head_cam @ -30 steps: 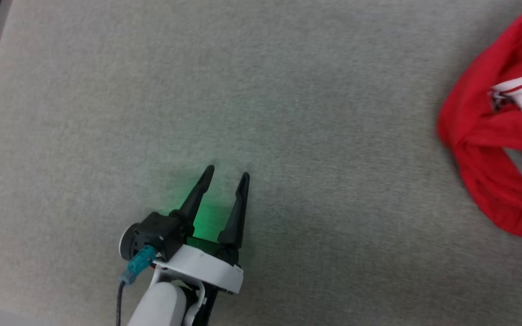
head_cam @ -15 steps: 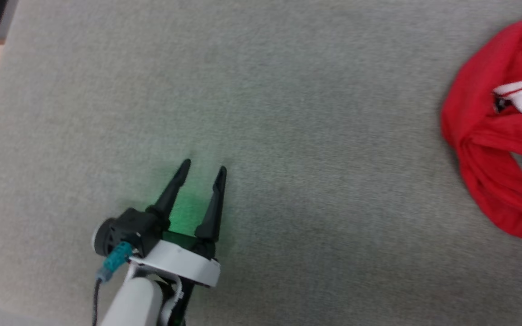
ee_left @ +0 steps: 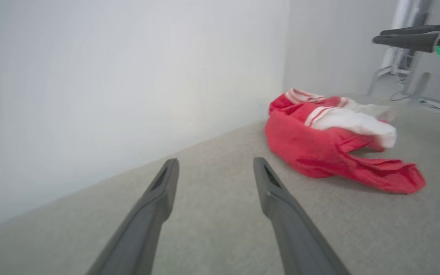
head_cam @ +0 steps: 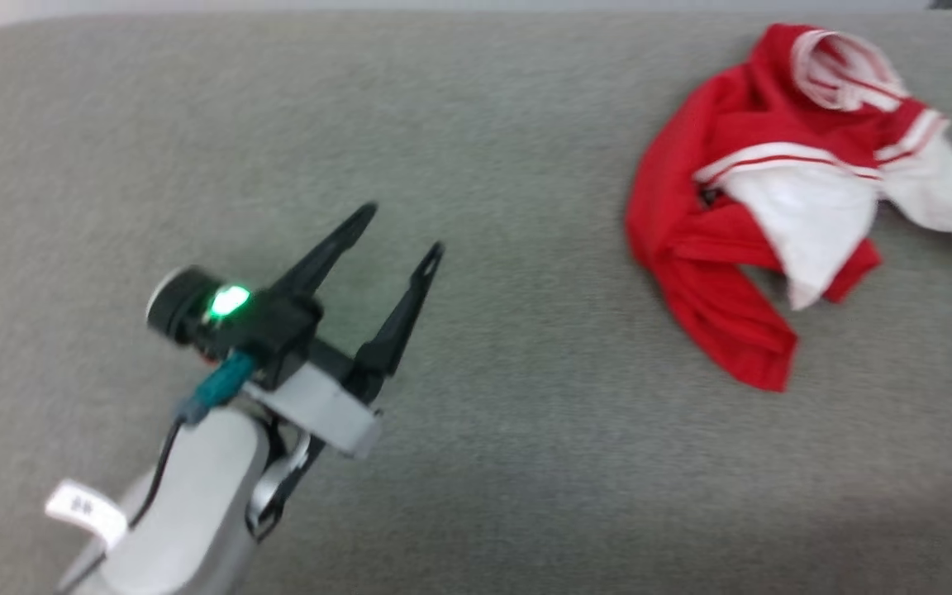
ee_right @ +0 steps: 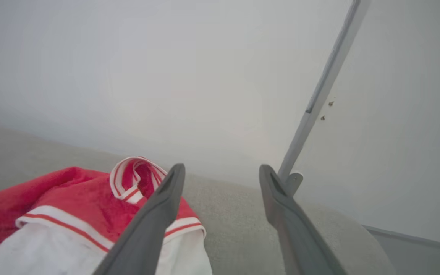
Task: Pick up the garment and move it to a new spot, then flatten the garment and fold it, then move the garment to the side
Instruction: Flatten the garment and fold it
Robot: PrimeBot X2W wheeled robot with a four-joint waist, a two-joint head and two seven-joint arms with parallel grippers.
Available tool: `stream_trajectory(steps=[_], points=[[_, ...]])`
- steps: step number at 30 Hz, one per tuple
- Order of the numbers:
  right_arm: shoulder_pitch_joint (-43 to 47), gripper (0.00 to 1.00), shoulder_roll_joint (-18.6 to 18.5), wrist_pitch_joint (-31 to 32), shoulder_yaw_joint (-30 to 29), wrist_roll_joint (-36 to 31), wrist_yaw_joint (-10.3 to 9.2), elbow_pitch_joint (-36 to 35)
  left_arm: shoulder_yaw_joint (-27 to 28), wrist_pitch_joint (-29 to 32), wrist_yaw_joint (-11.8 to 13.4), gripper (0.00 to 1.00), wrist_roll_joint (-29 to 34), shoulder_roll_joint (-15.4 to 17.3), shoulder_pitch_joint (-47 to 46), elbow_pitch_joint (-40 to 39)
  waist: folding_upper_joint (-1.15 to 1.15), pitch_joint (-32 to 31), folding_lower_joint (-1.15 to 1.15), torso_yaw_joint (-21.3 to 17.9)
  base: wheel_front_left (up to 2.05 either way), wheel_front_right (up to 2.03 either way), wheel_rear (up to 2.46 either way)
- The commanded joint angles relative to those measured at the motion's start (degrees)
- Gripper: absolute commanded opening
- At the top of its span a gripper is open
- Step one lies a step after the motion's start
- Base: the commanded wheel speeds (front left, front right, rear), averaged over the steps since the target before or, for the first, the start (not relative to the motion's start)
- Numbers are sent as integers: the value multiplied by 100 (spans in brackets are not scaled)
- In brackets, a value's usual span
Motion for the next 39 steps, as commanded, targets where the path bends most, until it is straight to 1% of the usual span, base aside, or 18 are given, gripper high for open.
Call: stream_trajectory(steps=[1,3,5,7,9,11,13,16,19,21,23,25,28,30,32,35,36,39], points=[[337,100,105,-2,-312,-42,-8,-257,-153,66,-13,100,-126,68,-219,-19,0,-428,0,-557,0,0,0],[1042,100,317,-3,-984,-78,-8,-767,-528,313,-13,100,-363,167,-588,5,0,-487,0,-702,0,0,0],[1727,100,644,-2,-1591,-154,-8,-1316,-965,724,-13,100,-677,231,-997,84,0,-525,0,-854,0,0,0],[2301,100,988,-3,-2016,-232,-8,-1813,-1385,1137,-12,100,-1010,242,-1443,146,0,-526,0,-1021,0,0,0],[2776,100,1273,-3,-2216,-325,-8,-2238,-1821,1598,-13,100,-1419,183,-1798,247,0,-525,0,-1202,0,0,0],[3106,100,1530,-4,-2343,-400,-8,-2557,-2206,2042,-11,100,-1739,160,-2184,410,0,-515,0,-1400,0,0,0],[3318,100,1754,-4,-2322,-473,-8,-2727,-2571,2495,-11,100,-2139,85,-2448,633,0,-530,0,-1638,0,0,0],[3473,100,1893,-4,-2350,-586,-8,-2809,-3083,3290,-11,100,-2726,-93,-2848,980,0,-479,0,-1904,0,0,0],[3523,100,2021,-3,-2337,-633,-8,-2861,-3382,3893,-11,100,-3153,-237,-3166,1455,0,-427,0,-2132,0,0,0],[3554,100,2072,-3,-2331,-668,-8,-2858,-3423,4150,-10,100,-3315,-367,-3346,1857,0,-395,0,-2257,0,0,0],[3559,100,2111,-3,-2301,-713,-8,-2804,-3390,4372,101,100,-3445,-561,-3430,2290,0,-385,0,-2369,0,0,0],[3551,100,2117,-4,-2287,-729,-8,-2782,-3427,4548,110,100,-3503,-760,-3560,2592,0,-370,0,-2434,0,0,0],[3540,100,2113,-4,-2258,-763,-8,-2773,-3483,4687,116,100,-3489,-891,-3677,2984,0,-362,0,-2510,0,0,0],[3531,100,2116,-4,-2245,-766,-8,-2775,-3482,4641,132,100,-3451,-924,-3724,3086,0,-361,0,-2534,0,0,0],[3504,100,2127,-4,-2220,-780,-8,-2777,-3507,4495,197,100,-3372,-1067,-3792,3386,0,-358,0,-2578,0,0,0],[3489,100,2132,-4,-2203,-788,-8,-2759,-3560,4365,247,100,-3240,-1119,-3850,3593,0,-351,0,-2601,0,0,0],[3462,100,2147,-4,-2181,-806,-8,-2744,-3624,4240,253,100,-3150,-1139,-3872,3781,0,-338,0,-2621,0,0,0],[3400,100,2150,-5,-2138,-828,-8,-2720,-3611,4146,228,100,-3193,-1250,-3831,4044,0,-310,0,-2641,0,0,0]])
